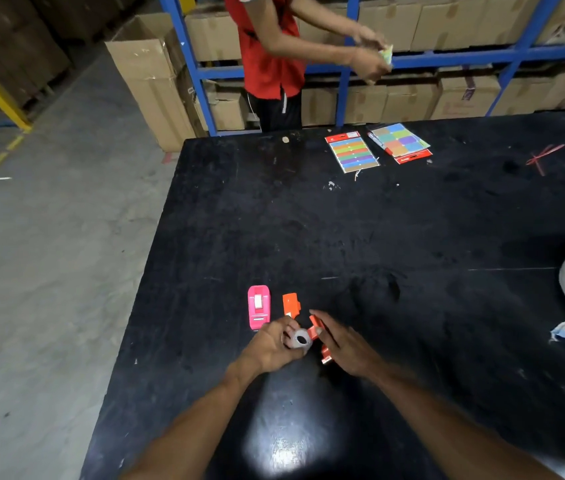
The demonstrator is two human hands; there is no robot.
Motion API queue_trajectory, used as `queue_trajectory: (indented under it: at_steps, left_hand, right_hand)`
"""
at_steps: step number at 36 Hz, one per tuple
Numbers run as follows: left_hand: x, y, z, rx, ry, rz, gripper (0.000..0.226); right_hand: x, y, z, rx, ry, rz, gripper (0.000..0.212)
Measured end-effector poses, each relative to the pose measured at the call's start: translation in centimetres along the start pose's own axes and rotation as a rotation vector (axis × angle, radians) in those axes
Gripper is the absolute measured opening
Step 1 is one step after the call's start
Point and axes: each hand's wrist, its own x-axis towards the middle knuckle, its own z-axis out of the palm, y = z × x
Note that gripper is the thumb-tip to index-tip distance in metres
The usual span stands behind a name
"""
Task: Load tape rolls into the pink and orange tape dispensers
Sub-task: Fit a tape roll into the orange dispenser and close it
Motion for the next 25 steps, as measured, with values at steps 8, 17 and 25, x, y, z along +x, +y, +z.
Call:
queue_trajectory:
  at_steps: [8,17,25]
  left_hand:
    - [0.2,2.1,-2.5,-0.103,-0.162,-0.047,0.042]
    - [0.5,3.4,-2.9,-0.34,-0.219,-0.034,0.039]
    - [0.5,2.9,-1.9,-0.666,-0.131,-0.111,0.039]
  right_hand:
    - [0.1,-0.8,-0.2,0.072,0.061,-0.048,0.048]
    - [0.2,-1.5,-0.3,0.24,0.131,-0.035,0.045]
    - [0.6,-2.1,-0.9,0.319,0.131,0.005,0.042]
